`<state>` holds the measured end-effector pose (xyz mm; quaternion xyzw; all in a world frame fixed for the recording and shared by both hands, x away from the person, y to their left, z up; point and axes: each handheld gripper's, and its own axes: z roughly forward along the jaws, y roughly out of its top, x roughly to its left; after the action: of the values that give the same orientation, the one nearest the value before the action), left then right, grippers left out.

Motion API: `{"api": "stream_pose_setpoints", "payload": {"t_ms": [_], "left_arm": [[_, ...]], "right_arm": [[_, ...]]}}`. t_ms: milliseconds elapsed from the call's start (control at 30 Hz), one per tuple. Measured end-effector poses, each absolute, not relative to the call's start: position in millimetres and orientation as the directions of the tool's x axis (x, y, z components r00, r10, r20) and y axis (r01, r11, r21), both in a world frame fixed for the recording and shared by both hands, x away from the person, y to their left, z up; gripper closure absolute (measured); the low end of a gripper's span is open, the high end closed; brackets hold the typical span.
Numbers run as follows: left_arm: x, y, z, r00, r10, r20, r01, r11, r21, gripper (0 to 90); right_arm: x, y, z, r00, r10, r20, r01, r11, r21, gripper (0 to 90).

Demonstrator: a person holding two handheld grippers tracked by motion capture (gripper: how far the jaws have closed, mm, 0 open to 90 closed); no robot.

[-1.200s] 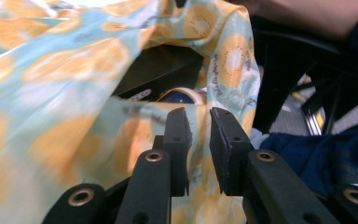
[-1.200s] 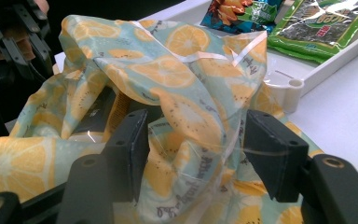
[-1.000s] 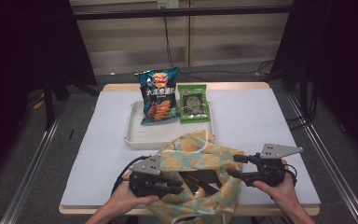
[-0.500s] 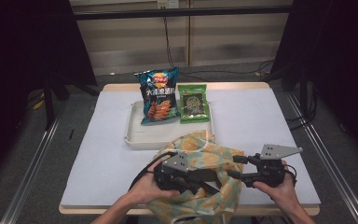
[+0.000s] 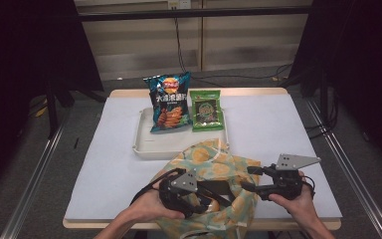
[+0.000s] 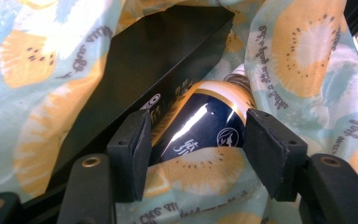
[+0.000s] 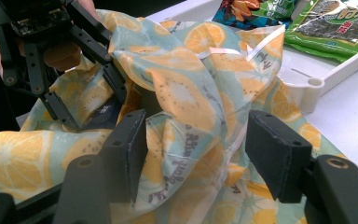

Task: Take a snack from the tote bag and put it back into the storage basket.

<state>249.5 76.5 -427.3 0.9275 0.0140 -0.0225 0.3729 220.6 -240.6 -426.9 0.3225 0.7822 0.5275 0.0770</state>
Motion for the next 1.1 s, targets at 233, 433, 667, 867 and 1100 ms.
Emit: {"api": "stream_pose_setpoints", "payload": {"t_ms": [233,433,667,867,1100], "left_arm": [[248,66,-435,0.999,-0.027,-0.033,0.000,-0.772,0.636,26.3],[244,59,-444,0.999,-0.038,-0.018,-0.020,-0.799,0.601,23.6],[240,55,-445,0.999,-0.038,0.031,-0.049,-0.823,0.565,23.6],[240,53,-447,0.999,-0.029,0.039,-0.046,-0.822,0.568,23.3],[238,49,-448,0.996,-0.012,0.085,-0.057,-0.831,0.553,25.0]], "right_arm": [[221,-241,-428,-0.783,0.583,0.216,0.419,0.239,0.876,38.4],[221,-241,-428,-0.780,0.585,0.221,0.426,0.239,0.873,38.2],[221,-241,-428,-0.780,0.585,0.221,0.426,0.238,0.873,38.0],[221,-241,-429,-0.781,0.585,0.220,0.426,0.241,0.872,37.3],[221,-238,-430,-0.783,0.582,0.219,0.428,0.248,0.869,36.8]]}}
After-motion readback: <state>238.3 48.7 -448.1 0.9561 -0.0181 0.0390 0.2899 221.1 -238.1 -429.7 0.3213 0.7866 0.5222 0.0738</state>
